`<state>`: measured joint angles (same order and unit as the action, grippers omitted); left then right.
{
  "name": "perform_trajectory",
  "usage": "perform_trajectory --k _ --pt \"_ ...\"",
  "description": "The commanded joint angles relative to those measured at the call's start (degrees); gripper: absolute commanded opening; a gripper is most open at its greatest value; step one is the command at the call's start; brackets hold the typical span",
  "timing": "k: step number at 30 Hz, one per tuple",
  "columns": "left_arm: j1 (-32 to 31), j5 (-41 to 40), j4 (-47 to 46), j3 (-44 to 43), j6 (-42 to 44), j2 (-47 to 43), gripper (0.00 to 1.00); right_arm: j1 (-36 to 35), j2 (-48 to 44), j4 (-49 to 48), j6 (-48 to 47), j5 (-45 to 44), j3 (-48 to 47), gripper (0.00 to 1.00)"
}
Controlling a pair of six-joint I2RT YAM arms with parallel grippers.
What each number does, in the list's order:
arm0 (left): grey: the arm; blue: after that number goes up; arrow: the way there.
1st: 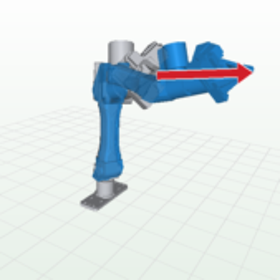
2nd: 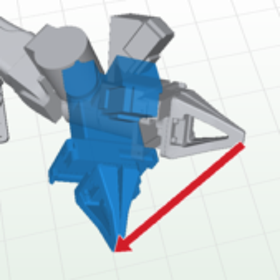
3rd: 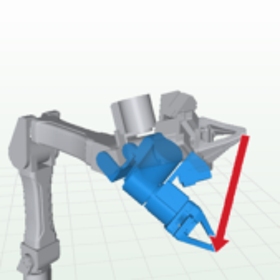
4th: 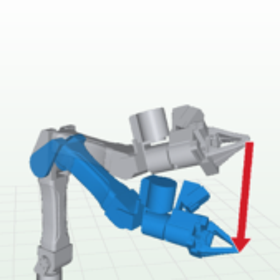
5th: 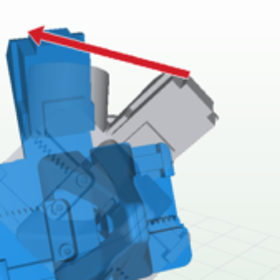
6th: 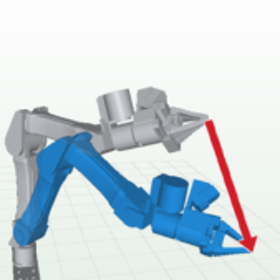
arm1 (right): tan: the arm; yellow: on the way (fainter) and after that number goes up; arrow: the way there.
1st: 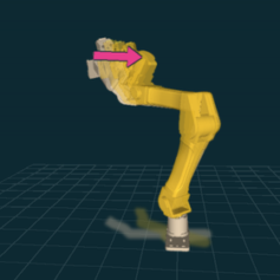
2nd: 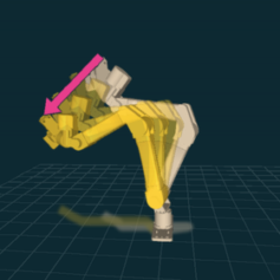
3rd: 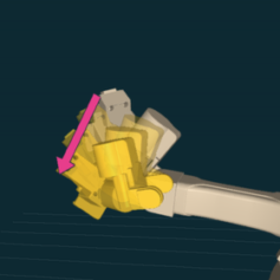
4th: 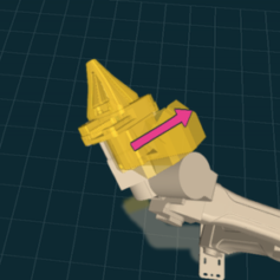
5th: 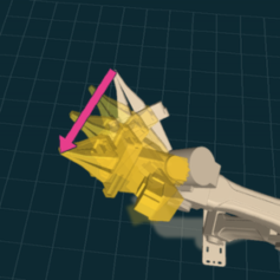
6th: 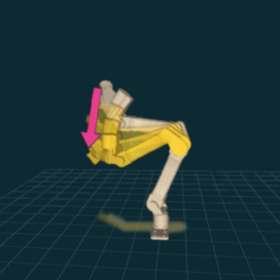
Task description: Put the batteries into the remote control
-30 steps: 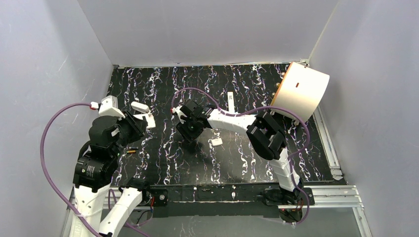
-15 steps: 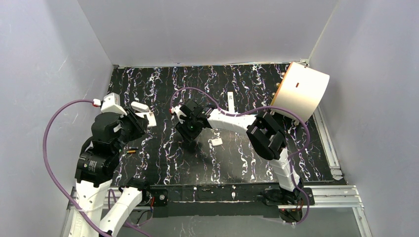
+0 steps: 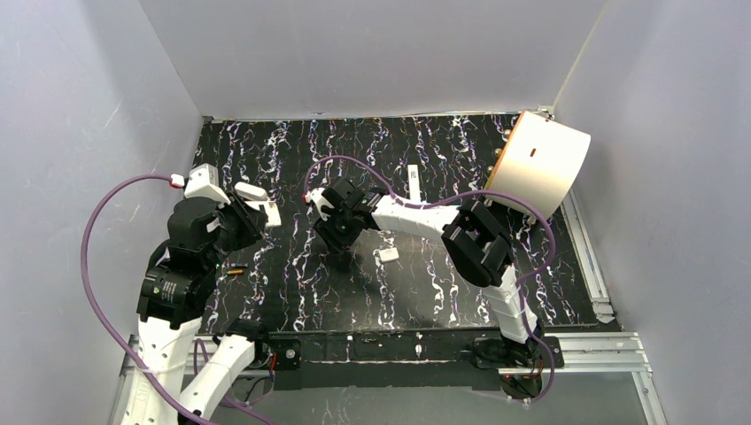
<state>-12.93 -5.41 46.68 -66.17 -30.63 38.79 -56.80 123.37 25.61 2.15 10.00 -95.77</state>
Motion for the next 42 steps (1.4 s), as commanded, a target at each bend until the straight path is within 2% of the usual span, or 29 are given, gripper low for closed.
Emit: perform_trajectory --k 1,16,28,32,37,42 --pt "0.01 -0.93 -1.41 -1.16 0.75 0.26 0.0 -0.02 1.05 -1.7 -1.79 -0.65 -1.18 0.52" --pt "0.01 -0.83 -1.59 -0.89 0.49 0.67 0.0 0.06 2.17 -0.23 -2.07 -0.54 -1.62 0.51" --pt "0.01 -0.63 -1.67 -0.48 0.31 0.78 0.0 -0.19 2.26 7.18 -9.07 0.82 -0.97 0.51" --pt "0.03 -0.7 -1.68 -0.51 0.31 0.8 0.0 -1.25 1.99 8.78 -11.03 -2.53 -0.55 0.49" --pt "0.01 -3.2 -1.23 -1.45 0.68 0.53 0.0 -4.12 1.91 9.22 -13.1 -9.45 0.67 0.41" --pt "0.01 -5.71 -0.84 -3.09 2.1 0.27 0.0 -6.57 1.48 7.4 -13.49 -16.54 2.61 0.37"
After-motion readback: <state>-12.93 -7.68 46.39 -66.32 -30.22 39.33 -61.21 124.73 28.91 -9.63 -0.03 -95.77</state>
